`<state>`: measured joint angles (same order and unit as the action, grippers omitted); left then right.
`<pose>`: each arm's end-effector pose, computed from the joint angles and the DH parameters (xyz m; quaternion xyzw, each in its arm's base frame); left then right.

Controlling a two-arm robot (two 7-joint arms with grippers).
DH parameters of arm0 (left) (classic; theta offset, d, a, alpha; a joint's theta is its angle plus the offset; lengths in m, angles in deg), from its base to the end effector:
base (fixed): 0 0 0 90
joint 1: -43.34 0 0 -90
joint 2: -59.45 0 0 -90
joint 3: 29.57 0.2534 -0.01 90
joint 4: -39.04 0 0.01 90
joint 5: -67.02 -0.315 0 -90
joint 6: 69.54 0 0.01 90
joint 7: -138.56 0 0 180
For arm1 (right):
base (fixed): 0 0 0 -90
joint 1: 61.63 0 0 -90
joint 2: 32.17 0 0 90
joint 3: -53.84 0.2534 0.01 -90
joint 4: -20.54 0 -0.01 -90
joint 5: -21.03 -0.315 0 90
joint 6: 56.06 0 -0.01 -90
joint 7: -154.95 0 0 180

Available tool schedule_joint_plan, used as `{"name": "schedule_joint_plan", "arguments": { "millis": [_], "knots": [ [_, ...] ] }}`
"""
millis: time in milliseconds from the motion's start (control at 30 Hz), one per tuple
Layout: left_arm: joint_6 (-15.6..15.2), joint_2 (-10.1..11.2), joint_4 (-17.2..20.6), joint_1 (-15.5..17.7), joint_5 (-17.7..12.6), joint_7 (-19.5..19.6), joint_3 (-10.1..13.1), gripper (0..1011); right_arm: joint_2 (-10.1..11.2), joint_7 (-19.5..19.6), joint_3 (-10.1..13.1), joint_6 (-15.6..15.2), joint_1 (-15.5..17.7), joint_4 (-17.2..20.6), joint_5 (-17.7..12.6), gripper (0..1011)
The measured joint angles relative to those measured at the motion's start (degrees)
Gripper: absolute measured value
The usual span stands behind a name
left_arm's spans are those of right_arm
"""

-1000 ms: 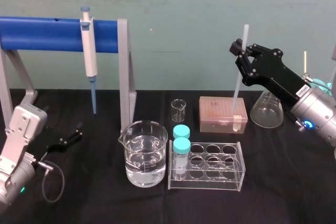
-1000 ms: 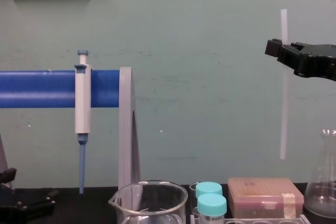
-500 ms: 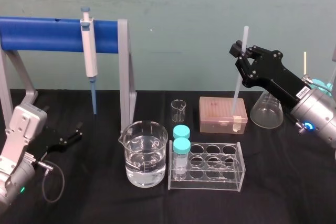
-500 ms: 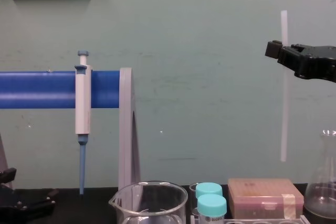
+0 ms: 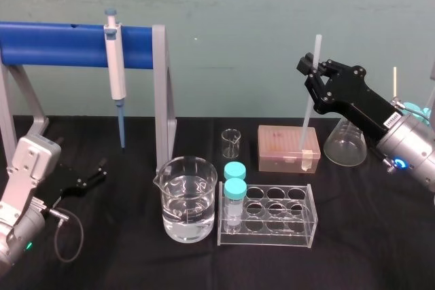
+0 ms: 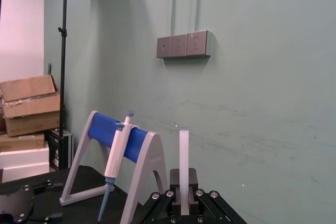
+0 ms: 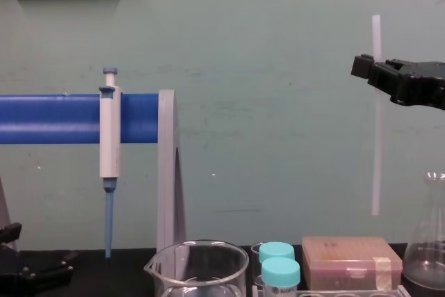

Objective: Pick up the stirring rod with one hand, then place it down.

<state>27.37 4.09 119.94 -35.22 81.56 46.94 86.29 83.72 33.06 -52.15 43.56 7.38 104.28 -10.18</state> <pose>0.3580 0.0602 -0.2739 0.1414 -0.1326 0.5799 0.7913 0.4082 -0.0483 -0.1723 0.0983 -0.1181 -0.3905 0.9077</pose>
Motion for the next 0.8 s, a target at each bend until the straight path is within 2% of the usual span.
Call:
{"name": "schedule_joint_plan", "arguments": {
  "millis": [800],
  "knots": [
    [0.0, 0.0, 0.0, 0.0, 0.0, 0.0, 0.0, 1000, 0.5, -0.5, -0.2, -0.3, -0.1, -0.3, -0.5, 71]
  ]
}}
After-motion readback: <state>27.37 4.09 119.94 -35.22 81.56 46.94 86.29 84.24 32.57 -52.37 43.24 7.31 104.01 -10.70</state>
